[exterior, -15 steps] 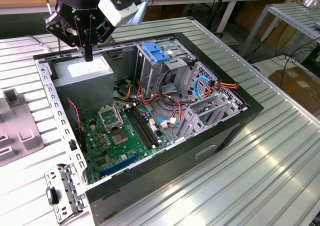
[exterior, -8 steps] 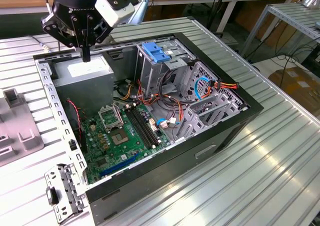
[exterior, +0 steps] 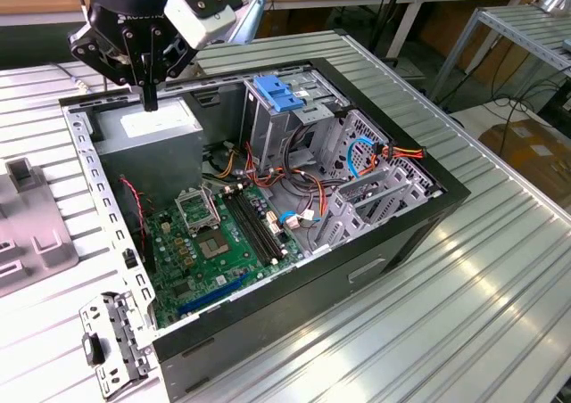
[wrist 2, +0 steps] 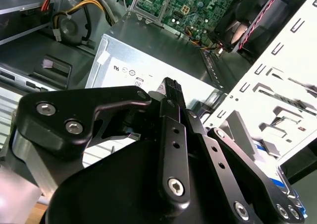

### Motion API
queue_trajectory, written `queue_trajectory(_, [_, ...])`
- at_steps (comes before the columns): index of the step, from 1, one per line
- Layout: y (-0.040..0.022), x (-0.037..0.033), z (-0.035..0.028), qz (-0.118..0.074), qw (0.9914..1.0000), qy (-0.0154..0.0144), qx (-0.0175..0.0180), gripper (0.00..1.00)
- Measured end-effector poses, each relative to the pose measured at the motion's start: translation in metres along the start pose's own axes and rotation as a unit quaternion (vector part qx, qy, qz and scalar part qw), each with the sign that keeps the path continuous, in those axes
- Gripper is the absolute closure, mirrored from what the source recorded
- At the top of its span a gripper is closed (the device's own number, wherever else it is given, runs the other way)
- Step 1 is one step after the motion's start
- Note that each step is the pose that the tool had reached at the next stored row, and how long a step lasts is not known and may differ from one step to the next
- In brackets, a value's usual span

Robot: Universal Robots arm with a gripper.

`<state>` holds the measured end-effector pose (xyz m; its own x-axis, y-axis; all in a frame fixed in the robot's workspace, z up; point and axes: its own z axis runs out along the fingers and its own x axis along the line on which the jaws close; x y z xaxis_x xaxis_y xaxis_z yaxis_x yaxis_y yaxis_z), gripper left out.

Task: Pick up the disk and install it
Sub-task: 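Reach for the disk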

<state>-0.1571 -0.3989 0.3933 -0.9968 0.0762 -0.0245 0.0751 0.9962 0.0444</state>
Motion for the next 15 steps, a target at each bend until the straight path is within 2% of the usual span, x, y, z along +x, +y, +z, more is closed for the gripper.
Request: queue_trajectory(15, [-0.0005, 0.007, -0.0002, 0.0, 1.0, 0.0, 0.0, 0.89])
